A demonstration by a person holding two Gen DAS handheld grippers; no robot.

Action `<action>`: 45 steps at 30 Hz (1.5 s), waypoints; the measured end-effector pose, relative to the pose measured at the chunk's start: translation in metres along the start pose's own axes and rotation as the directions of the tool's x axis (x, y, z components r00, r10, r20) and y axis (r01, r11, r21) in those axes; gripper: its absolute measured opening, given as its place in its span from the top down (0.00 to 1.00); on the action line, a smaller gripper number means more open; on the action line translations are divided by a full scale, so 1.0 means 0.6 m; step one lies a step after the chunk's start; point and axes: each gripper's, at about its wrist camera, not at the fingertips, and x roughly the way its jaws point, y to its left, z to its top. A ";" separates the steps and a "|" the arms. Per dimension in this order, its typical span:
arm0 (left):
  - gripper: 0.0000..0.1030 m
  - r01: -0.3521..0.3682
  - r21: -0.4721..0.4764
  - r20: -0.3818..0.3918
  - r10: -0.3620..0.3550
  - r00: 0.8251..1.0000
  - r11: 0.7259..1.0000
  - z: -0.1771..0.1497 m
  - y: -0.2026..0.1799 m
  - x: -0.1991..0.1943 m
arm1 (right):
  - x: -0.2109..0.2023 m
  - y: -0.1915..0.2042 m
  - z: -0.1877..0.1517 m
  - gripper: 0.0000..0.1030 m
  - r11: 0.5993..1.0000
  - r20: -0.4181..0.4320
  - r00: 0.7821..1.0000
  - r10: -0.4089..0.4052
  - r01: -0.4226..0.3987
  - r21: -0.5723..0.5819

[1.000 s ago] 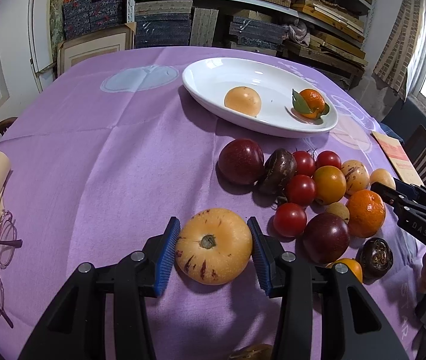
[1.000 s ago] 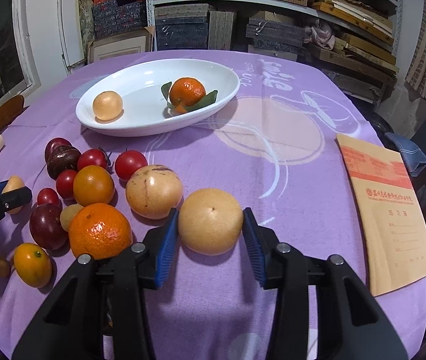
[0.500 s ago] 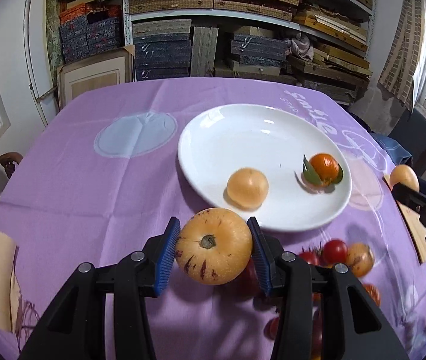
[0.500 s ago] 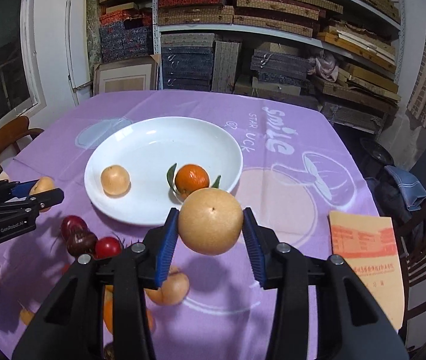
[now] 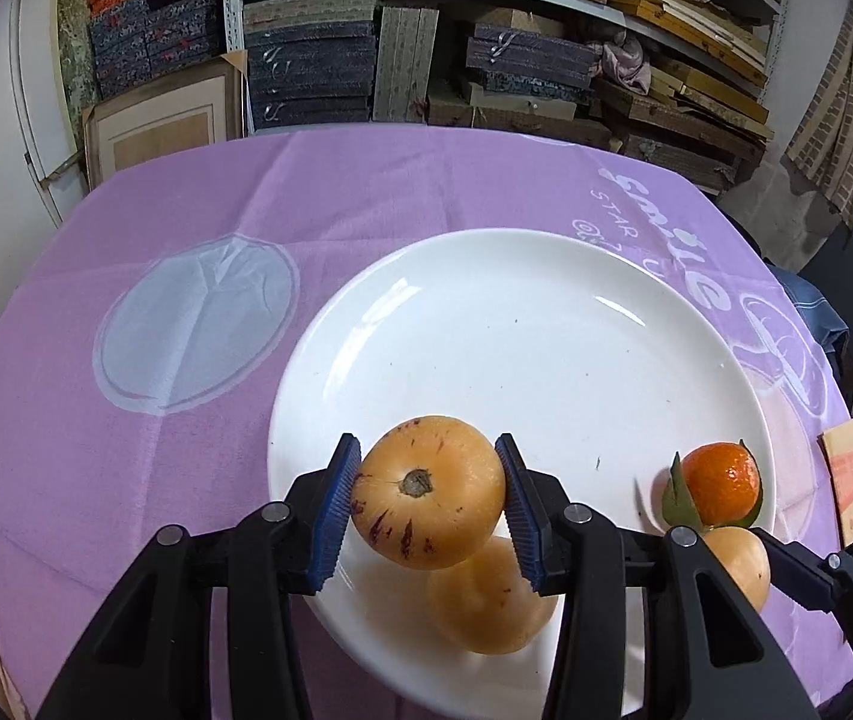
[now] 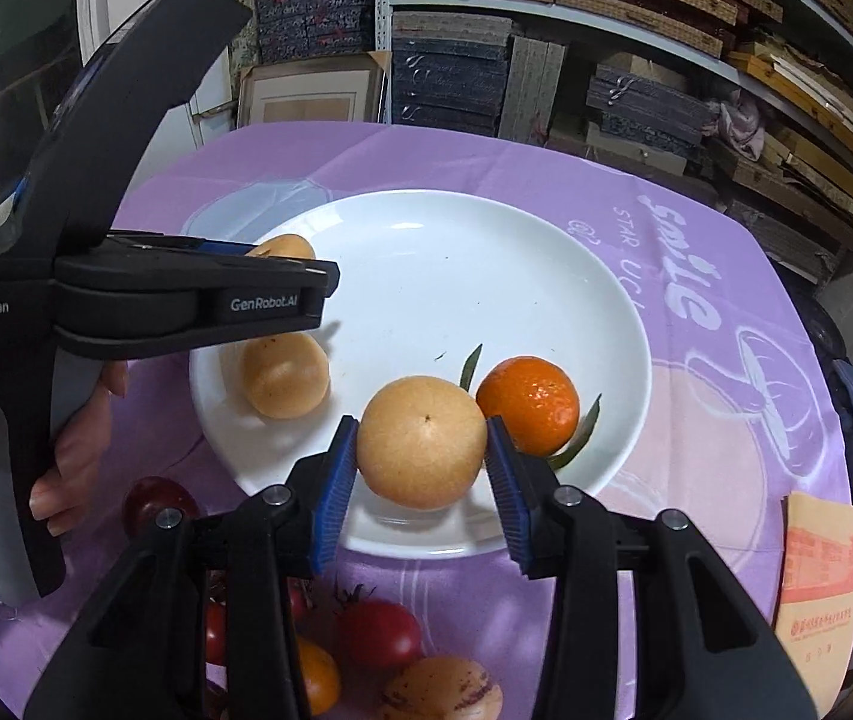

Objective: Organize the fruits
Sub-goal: 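Lower both held fruits into the white plate and open both tools, then close the left tool on the small brown stemmed fruit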

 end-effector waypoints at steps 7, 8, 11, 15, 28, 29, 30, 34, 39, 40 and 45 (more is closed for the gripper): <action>0.41 -0.014 -0.018 0.019 0.014 1.000 1.000 0.001 0.015 -0.010 | -0.004 0.001 0.003 0.41 1.000 0.036 0.999 -0.020 0.020 0.003; 0.39 -0.020 -0.021 0.032 0.021 0.999 1.000 0.000 0.017 -0.021 | -0.011 0.000 0.002 0.41 1.000 0.045 0.999 -0.020 0.020 0.006; 0.33 -0.028 -0.031 0.065 0.030 0.997 0.999 -0.006 0.029 -0.058 | -0.051 -0.009 -0.006 0.36 0.999 0.094 0.995 -0.019 0.016 0.032; 0.21 -0.077 -0.027 0.153 0.080 0.985 0.997 -0.052 0.041 -0.137 | -0.134 -0.027 -0.042 0.14 0.996 0.201 0.978 -0.063 0.049 0.075; 0.11 -0.053 -0.108 0.115 0.066 0.991 0.993 -0.325 0.057 -0.265 | -0.218 -0.027 -0.220 0.06 0.973 0.218 0.956 -0.198 0.165 0.159; 0.11 -0.051 -0.104 0.106 0.062 0.992 0.993 -0.341 0.053 -0.266 | -0.218 -0.027 -0.229 0.06 0.971 0.211 0.956 -0.204 0.171 0.164; 0.11 -0.047 -0.096 0.098 0.057 0.994 0.994 -0.354 0.051 -0.268 | -0.216 -0.027 -0.236 0.06 0.970 0.208 0.956 -0.208 0.174 0.171; 0.11 -0.048 -0.056 0.076 0.053 0.996 0.997 -0.386 0.037 -0.274 | -0.216 -0.033 -0.259 0.05 0.963 0.197 0.956 -0.219 0.179 0.200; 0.11 -0.054 -0.016 0.079 0.055 0.995 0.998 -0.405 0.017 -0.278 | -0.218 -0.039 -0.265 0.04 0.957 0.199 0.955 -0.221 0.173 0.233; 0.11 -0.048 -0.013 0.076 0.049 0.996 0.999 -0.408 0.014 -0.277 | -0.217 -0.040 -0.267 0.04 0.956 0.196 0.956 -0.220 0.172 0.237; 0.11 -0.056 0.017 0.070 0.055 0.996 0.998 -0.419 -0.002 -0.272 | -0.214 -0.040 -0.267 0.04 0.956 0.190 0.957 -0.219 0.172 0.238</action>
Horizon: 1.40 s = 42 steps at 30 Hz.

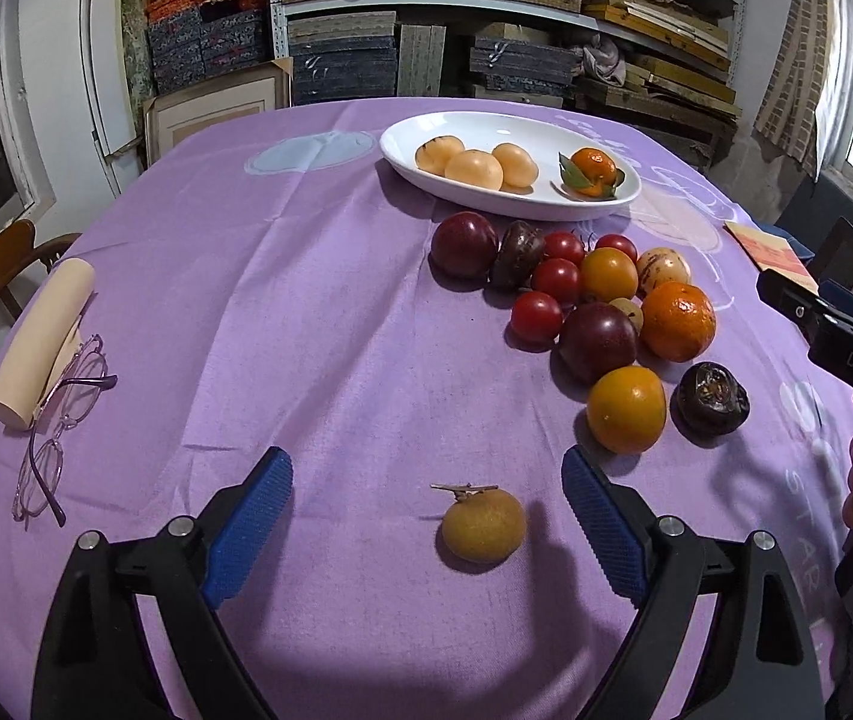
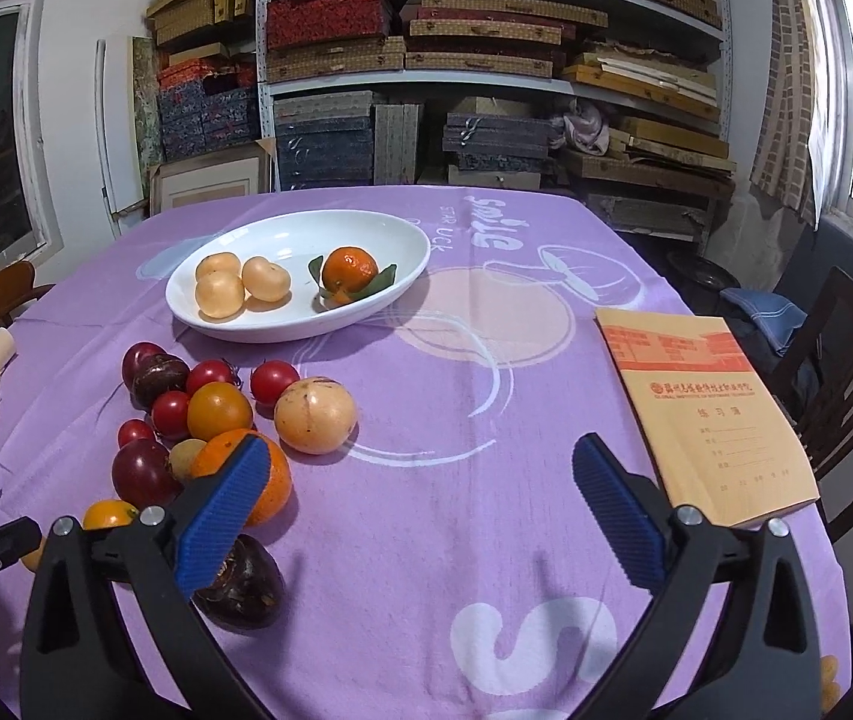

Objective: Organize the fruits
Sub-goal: 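Close the left tool on the small brown stemmed fruit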

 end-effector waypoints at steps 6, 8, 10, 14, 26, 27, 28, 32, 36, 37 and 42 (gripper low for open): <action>0.11 0.006 0.010 -0.016 -0.006 1.000 1.000 -0.008 -0.005 0.010 | 0.002 0.003 -0.003 0.04 1.000 0.001 1.000 -0.003 0.003 -0.004; 0.11 0.015 0.012 -0.021 -0.015 1.000 1.000 -0.012 -0.005 0.011 | 0.001 0.002 -0.002 0.04 1.000 0.001 1.000 -0.001 0.001 -0.004; 0.11 0.017 0.015 -0.023 -0.017 1.000 1.000 -0.016 -0.004 0.012 | 0.001 0.002 -0.003 0.04 1.000 0.001 1.000 -0.002 0.002 -0.004; 0.11 0.032 0.011 -0.030 -0.032 0.999 0.999 -0.025 -0.001 0.014 | 0.000 0.002 -0.003 0.04 1.000 0.002 1.000 -0.002 0.002 -0.004; 0.45 0.050 0.037 -0.037 -0.049 0.998 0.998 -0.025 -0.008 0.026 | -0.002 0.000 -0.004 0.04 1.000 0.008 1.000 0.004 -0.004 0.007; 0.50 0.056 0.041 -0.039 -0.054 0.998 0.998 -0.025 -0.009 0.027 | -0.003 -0.001 -0.005 0.04 1.000 0.007 1.000 0.005 -0.005 0.009; 0.54 0.055 0.047 -0.038 -0.053 0.998 0.997 -0.025 -0.011 0.027 | -0.002 -0.001 -0.005 0.04 1.000 0.006 1.000 0.006 -0.006 0.009; 0.66 0.048 0.065 -0.030 -0.046 0.999 0.997 -0.026 -0.019 0.025 | -0.004 0.000 -0.005 0.04 1.000 0.003 1.000 0.015 -0.015 0.003; 0.71 0.045 0.070 -0.026 -0.044 0.999 0.996 -0.026 -0.020 0.025 | -0.006 0.010 -0.008 0.04 0.998 -0.007 0.999 0.054 -0.054 -0.020; 0.71 0.043 0.073 -0.024 -0.041 0.999 0.996 -0.026 -0.021 0.024 | -0.007 0.014 -0.010 0.04 0.997 -0.010 0.998 0.065 -0.066 -0.029; 0.71 0.039 0.073 -0.022 -0.037 0.999 0.997 -0.026 -0.021 0.023 | -0.012 0.044 -0.029 0.04 0.989 -0.045 0.993 0.109 -0.113 -0.091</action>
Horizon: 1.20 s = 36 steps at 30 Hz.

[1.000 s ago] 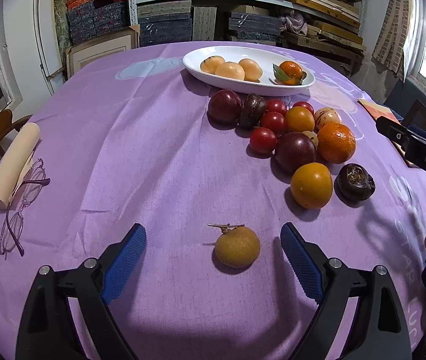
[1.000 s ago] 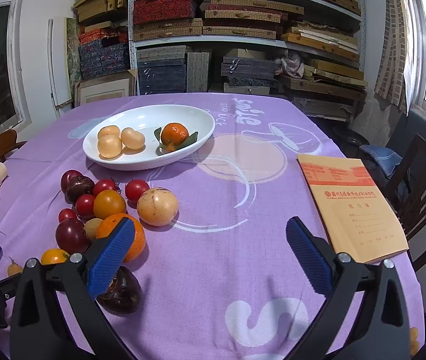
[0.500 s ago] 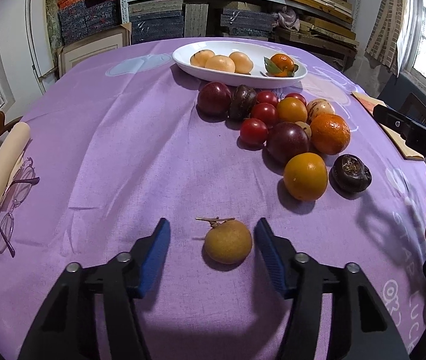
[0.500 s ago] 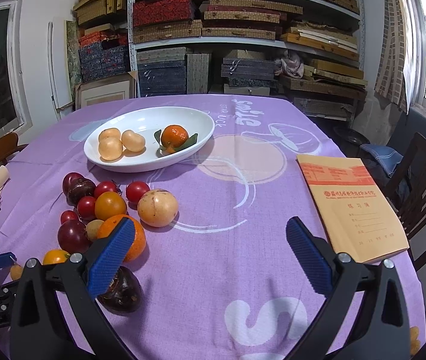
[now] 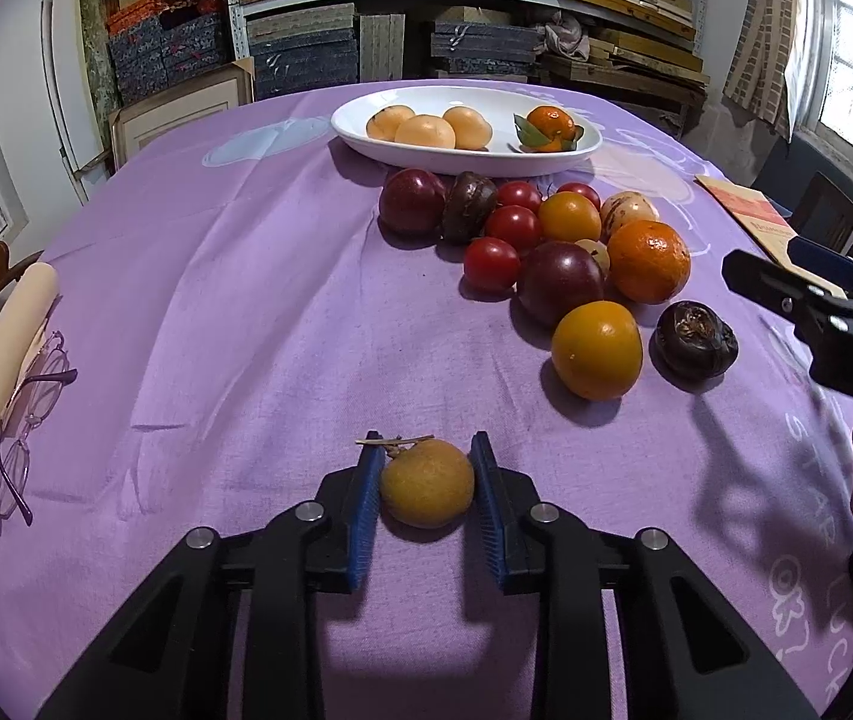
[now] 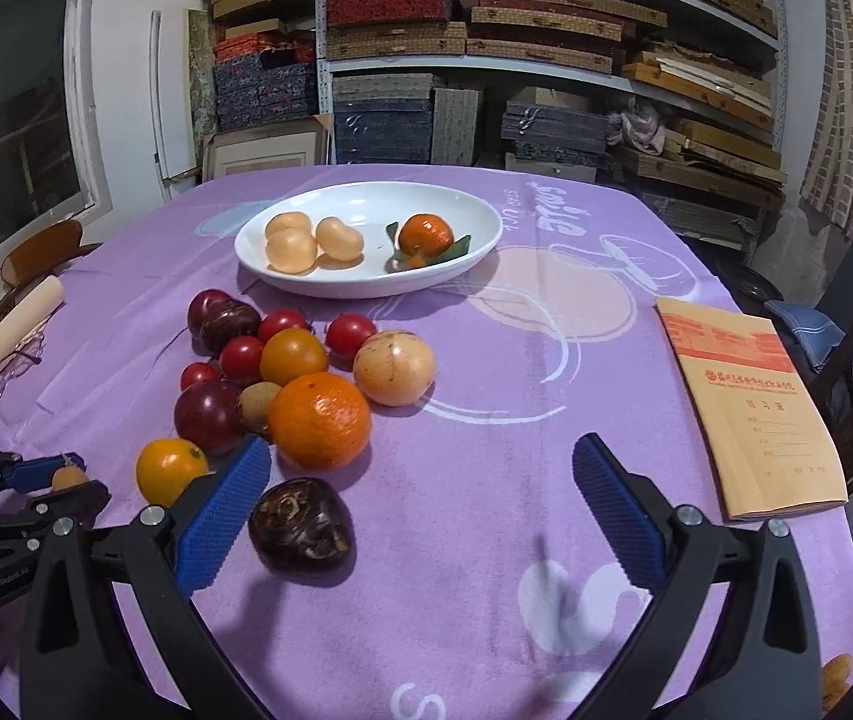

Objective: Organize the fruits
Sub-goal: 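Close the left tool on the small brown stemmed fruit, then grasp the dark brown round fruit with the right tool while the left tool holds its fruit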

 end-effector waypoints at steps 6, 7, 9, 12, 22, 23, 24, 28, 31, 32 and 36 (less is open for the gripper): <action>0.71 -0.014 -0.032 0.005 0.014 1.000 0.999 0.000 0.011 -0.001 | -0.003 0.028 -0.011 0.04 0.998 -0.021 0.999 0.031 -0.032 -0.046; 0.71 -0.015 -0.040 0.009 0.016 1.000 0.999 0.001 0.016 -0.002 | -0.002 0.032 -0.013 0.05 0.998 -0.028 0.999 0.035 -0.037 -0.050; 0.71 -0.017 -0.063 0.015 0.018 1.000 0.998 0.003 0.027 -0.004 | 0.000 0.037 -0.013 0.07 0.998 -0.038 0.998 0.042 -0.044 -0.053; 0.71 -0.031 -0.082 0.022 0.033 0.999 0.996 0.005 0.040 -0.006 | 0.007 0.042 -0.014 0.28 0.996 -0.065 0.996 0.068 -0.072 -0.059; 0.71 -0.027 -0.075 0.018 0.029 0.999 0.997 0.003 0.041 -0.004 | 0.033 0.058 -0.019 0.50 0.989 -0.170 0.979 0.110 -0.124 -0.077; 0.71 -0.027 -0.076 0.016 0.028 0.999 0.997 0.003 0.042 -0.004 | 0.036 0.060 -0.019 0.51 0.988 -0.181 0.977 0.115 -0.131 -0.077; 0.71 -0.026 -0.077 0.015 0.027 1.000 0.997 0.003 0.042 -0.003 | 0.037 0.061 -0.018 0.51 0.988 -0.185 0.976 0.115 -0.131 -0.078; 0.71 -0.017 -0.073 0.003 0.018 1.000 0.997 0.006 0.043 0.001 | 0.039 0.066 -0.023 0.55 0.987 -0.198 0.974 0.112 -0.132 -0.089; 0.71 -0.021 -0.057 0.003 0.021 1.000 0.998 0.018 0.043 0.003 | 0.038 0.066 -0.025 0.55 0.987 -0.196 0.974 0.110 -0.130 -0.092; 0.71 -0.024 -0.048 0.007 0.024 1.000 0.999 0.024 0.043 0.003 | 0.038 0.065 -0.025 0.55 0.987 -0.196 0.974 0.112 -0.131 -0.089; 0.71 -0.042 -0.006 0.041 0.042 0.998 0.999 0.067 0.041 0.003 | 0.036 0.051 -0.017 0.55 0.988 -0.187 0.974 0.129 -0.142 -0.060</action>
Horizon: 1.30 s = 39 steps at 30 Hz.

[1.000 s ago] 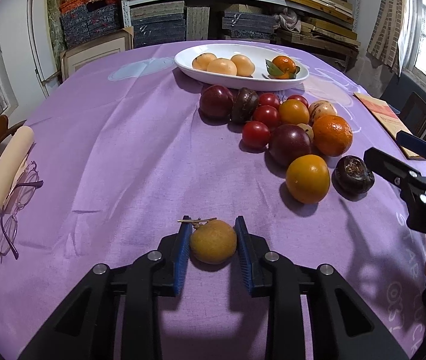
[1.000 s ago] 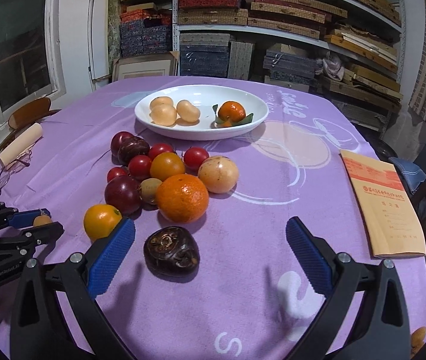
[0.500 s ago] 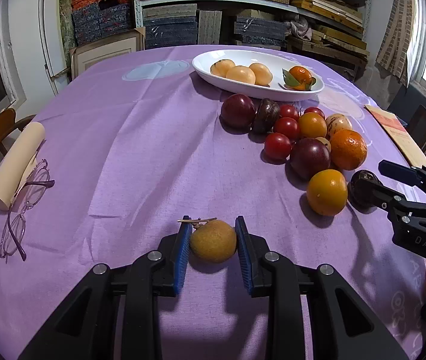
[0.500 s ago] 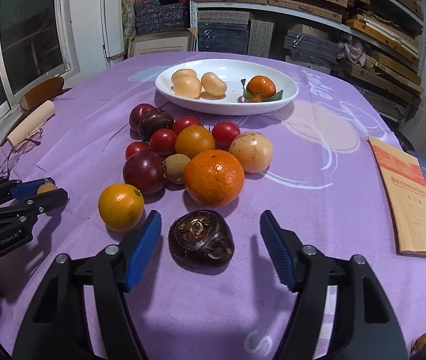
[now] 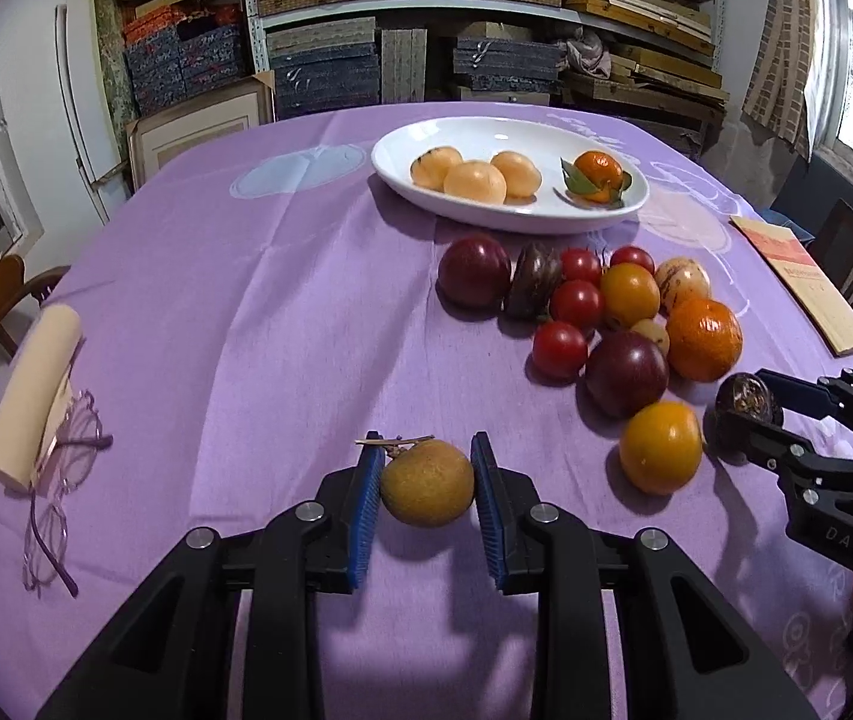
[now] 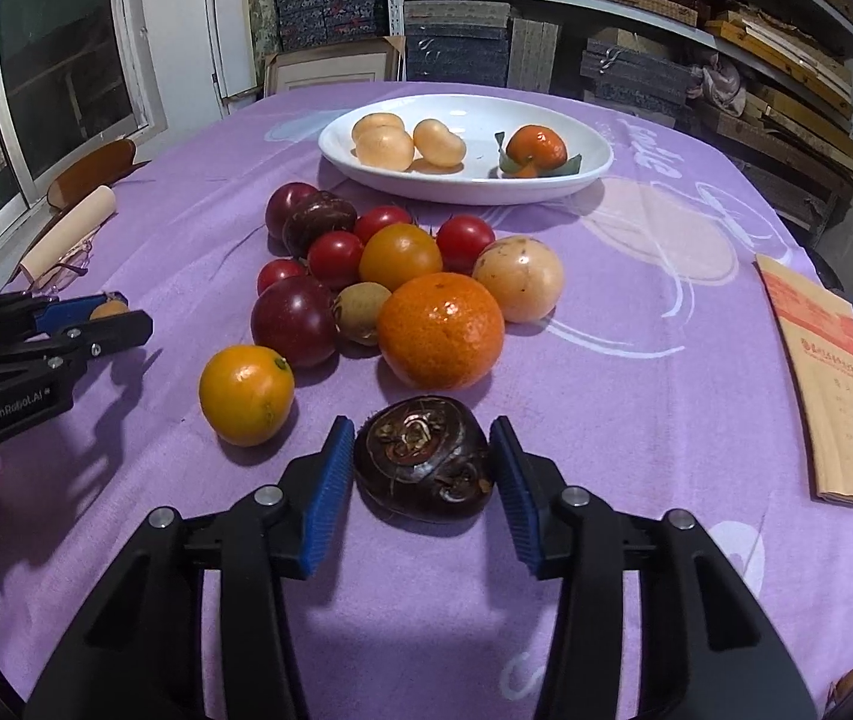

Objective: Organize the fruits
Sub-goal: 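Carry both fruits over the white plate and open both tools to drop them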

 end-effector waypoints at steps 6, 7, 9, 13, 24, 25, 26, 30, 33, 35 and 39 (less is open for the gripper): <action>0.71 0.000 0.020 0.058 -0.001 0.998 1.000 0.114 -0.006 0.027 | -0.040 -0.036 0.070 0.55 1.000 0.070 0.997 0.013 -0.014 0.020; 0.71 0.005 0.024 0.062 -0.006 0.998 1.000 0.136 -0.010 0.037 | -0.044 -0.042 0.086 0.55 0.999 0.079 0.997 0.023 -0.025 0.027; 0.71 0.012 0.021 0.073 -0.014 0.997 1.000 0.172 -0.016 0.053 | -0.047 -0.050 0.117 0.55 0.999 0.101 0.995 0.021 -0.025 0.031; 0.71 0.038 0.002 0.052 -0.038 0.998 0.999 0.252 -0.022 0.101 | -0.016 -0.059 0.177 0.55 0.999 0.110 0.994 0.008 -0.011 0.031; 0.71 0.079 -0.047 -0.088 -0.083 0.993 0.996 0.398 -0.036 0.268 | 0.132 -0.049 0.287 0.55 0.999 0.044 0.999 -0.028 0.029 -0.020; 0.71 0.078 -0.055 -0.110 -0.083 0.990 0.995 0.400 -0.037 0.283 | 0.142 -0.051 0.291 0.55 0.999 0.037 0.999 -0.029 0.029 -0.020; 0.71 0.076 -0.061 -0.129 -0.084 0.988 0.995 0.401 -0.036 0.297 | 0.149 -0.053 0.294 0.55 0.999 0.029 0.999 -0.031 0.031 -0.020; 0.66 0.066 -0.072 -0.144 -0.076 0.987 0.995 0.402 -0.034 0.321 | 0.172 -0.057 0.298 0.55 0.999 0.008 0.999 -0.031 0.032 -0.025; 0.45 0.046 -0.066 -0.113 -0.053 0.992 0.997 0.402 -0.034 0.312 | 0.178 -0.060 0.292 0.55 0.999 0.004 0.999 -0.040 0.040 -0.029; 0.42 0.037 -0.056 -0.096 -0.042 0.995 0.998 0.403 -0.032 0.298 | 0.176 -0.062 0.288 0.55 0.998 0.016 0.999 -0.050 0.050 -0.029; 0.42 0.047 -0.082 -0.060 -0.052 0.997 0.996 0.403 -0.011 0.250 | 0.138 -0.070 0.284 0.51 0.999 0.063 0.997 -0.043 0.044 -0.009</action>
